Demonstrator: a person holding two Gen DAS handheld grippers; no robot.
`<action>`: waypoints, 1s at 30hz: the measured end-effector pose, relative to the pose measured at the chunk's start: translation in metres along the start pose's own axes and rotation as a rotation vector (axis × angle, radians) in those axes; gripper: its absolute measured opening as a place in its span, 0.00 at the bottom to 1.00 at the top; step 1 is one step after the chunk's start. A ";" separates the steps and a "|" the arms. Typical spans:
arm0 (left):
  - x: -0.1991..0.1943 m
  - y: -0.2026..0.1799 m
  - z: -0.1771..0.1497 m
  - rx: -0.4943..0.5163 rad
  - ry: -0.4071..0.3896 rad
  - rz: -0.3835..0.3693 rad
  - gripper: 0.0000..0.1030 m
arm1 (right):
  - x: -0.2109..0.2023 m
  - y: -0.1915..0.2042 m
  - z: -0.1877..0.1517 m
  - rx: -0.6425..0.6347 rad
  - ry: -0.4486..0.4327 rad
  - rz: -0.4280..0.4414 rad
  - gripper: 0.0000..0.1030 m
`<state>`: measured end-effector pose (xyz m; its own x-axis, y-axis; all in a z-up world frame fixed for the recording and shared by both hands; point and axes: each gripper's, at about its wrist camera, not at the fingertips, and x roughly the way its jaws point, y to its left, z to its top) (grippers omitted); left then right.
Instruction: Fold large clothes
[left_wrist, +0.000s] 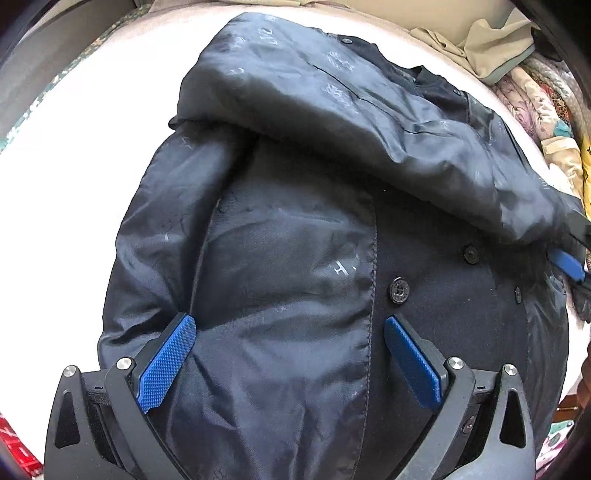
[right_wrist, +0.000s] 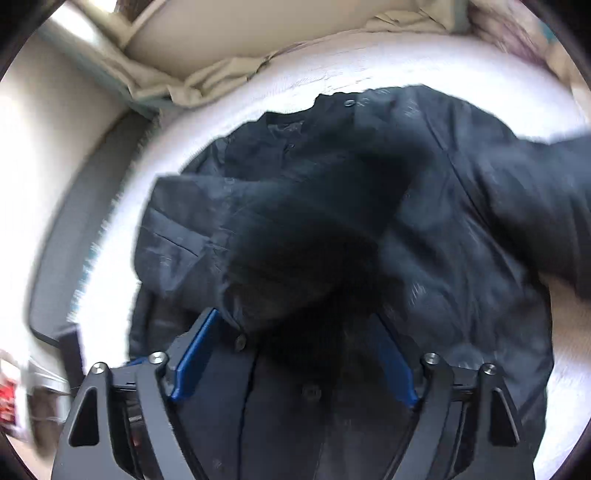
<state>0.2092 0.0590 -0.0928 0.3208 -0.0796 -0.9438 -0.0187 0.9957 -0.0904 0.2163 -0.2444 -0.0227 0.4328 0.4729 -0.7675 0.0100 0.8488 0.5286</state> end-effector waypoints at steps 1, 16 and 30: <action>-0.003 0.000 -0.001 0.000 -0.005 0.000 1.00 | -0.004 -0.010 -0.001 0.056 0.001 0.040 0.83; -0.103 -0.004 0.095 0.102 -0.255 -0.105 0.99 | 0.007 -0.068 0.035 0.291 0.076 0.129 0.80; -0.077 0.024 0.126 0.054 -0.375 0.028 0.97 | -0.005 -0.007 0.081 -0.104 -0.107 -0.052 0.23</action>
<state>0.3035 0.0950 0.0183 0.6454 -0.0399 -0.7628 0.0142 0.9991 -0.0402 0.2870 -0.2714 0.0065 0.5280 0.4046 -0.7466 -0.0564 0.8940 0.4446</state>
